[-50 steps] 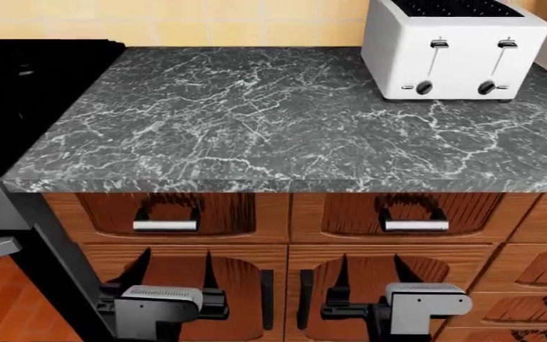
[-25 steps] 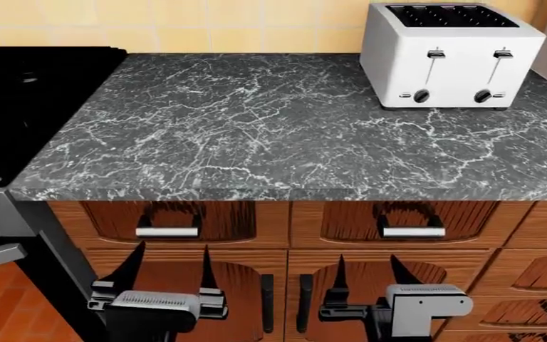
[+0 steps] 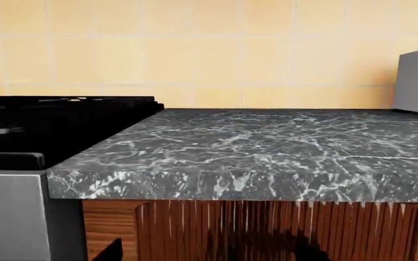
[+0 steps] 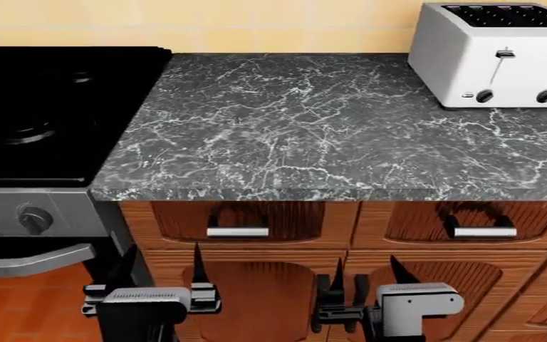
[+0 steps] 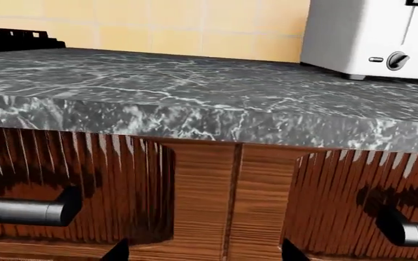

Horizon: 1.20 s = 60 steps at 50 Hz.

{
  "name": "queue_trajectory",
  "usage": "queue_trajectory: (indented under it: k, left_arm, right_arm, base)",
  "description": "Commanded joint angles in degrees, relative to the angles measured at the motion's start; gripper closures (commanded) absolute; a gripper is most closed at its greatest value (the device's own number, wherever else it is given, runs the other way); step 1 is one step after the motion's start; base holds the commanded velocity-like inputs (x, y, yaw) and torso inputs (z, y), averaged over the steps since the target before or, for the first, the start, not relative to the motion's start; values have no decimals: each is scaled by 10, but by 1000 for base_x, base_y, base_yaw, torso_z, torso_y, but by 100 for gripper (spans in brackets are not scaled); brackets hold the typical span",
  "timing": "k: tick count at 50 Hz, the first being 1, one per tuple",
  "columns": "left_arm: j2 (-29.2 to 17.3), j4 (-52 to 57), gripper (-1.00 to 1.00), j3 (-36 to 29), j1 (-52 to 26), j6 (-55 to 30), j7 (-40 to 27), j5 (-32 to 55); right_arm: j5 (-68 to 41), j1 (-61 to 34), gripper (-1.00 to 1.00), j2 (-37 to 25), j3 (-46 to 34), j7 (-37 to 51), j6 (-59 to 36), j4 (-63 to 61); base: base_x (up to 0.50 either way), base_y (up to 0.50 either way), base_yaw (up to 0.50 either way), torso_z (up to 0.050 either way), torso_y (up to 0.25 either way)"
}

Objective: Pick the mug from the cabinet, place it under the coffee machine dispenser, and press the start button.

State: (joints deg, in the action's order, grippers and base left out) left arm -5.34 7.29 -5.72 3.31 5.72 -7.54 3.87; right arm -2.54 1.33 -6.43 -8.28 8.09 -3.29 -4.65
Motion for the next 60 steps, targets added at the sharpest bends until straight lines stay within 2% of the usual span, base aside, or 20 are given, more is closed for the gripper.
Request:
queue_trajectory:
  k: [1,27,37,39,41,42,44,45,46,47,48,49,50,51,52,54,56,60]
  left_arm:
    - [-2,-10,-100,-7,-7,1,-24,-9]
    - [-25,-3,-100,-28,2,12,-8,35]
    - [-28,-19,-100,-33,-10,28,-23,17]
    - [-37,26,-100,-28,-28,-6,-25,21]
    - [-48,116,-100,-6,-96,-91,-47,16]
    - [-56,170,-100,13,-160,-160,-53,34]
    - [-67,201,-100,46,-332,-286,-70,61]
    - [-69,146,-100,45,-418,-316,-81,50]
    - [-74,60,-100,17,-504,-301,-82,12]
    - [-73,-26,-100,-4,-590,-269,-74,-7]
    - [-69,-111,-100,-34,-676,-207,-76,-40]
    - [-62,-197,-100,-57,-762,-143,-81,-65]
    - [-50,-283,-100,-79,-848,-57,-97,-88]
    - [-35,-369,-100,-98,-934,29,-111,-104]
    - [-35,-455,-100,-107,-982,23,-114,-106]
    - [-39,-627,-100,-123,-983,-21,-123,-100]
    - [-41,-799,-100,-138,-978,-49,-129,-89]
    - [-44,-823,-100,-157,-965,-86,-126,-67]
  right_arm:
    - [15,-3,-100,-10,-14,15,-9,-6]
    - [-2,-3,-100,-20,-25,21,-10,-12]
    - [-29,-2,-100,-19,-22,14,-3,-12]
    - [-23,-2,-100,-28,-24,17,-27,-58]
    - [-1,-18,-100,-54,-27,23,-131,-211]
    - [8,-54,-100,-71,-26,17,-217,-297]
    - [-13,-223,-100,-91,-12,-20,-389,-469]
    - [-99,-309,-100,-143,12,51,-475,-553]
    - [-185,-395,-100,-135,94,110,-561,-553]
    - [-271,-481,-100,-159,119,196,-647,-486]
    - [-357,-567,-100,-186,83,254,-733,-400]
    - [-443,-653,-100,-198,40,236,-819,-340]
    - [-495,-738,-100,-215,-21,198,-808,-266]
    - [-448,-824,-100,-223,-79,150,-756,-184]
    - [-412,-910,-100,-217,-115,112,-713,-98]
    - [-360,-1082,-100,-194,-165,61,-655,46]
    - [-337,-1254,-100,-161,-177,27,-615,177]
    - [-304,-1324,-100,-114,-187,-13,-553,368]
  base:
    - [0,500,0,0,0]
    - [2,500,0,0,0]
    - [8,487,0,0,0]
    - [0,0,0,0,0]
    - [0,0,0,0,0]
    - [0,0,0,0,0]
    - [0,0,0,0,0]
    - [0,0,0,0,0]
    - [0,0,0,0,0]
    - [0,0,0,0,0]
    - [0,0,0,0,0]
    - [0,0,0,0,0]
    - [0,0,0,0,0]
    - [0,0,0,0,0]
    - [0,0,0,0,0]
    - [0,0,0,0,0]
    - [0,0,0,0,0]
    - [0,0,0,0,0]
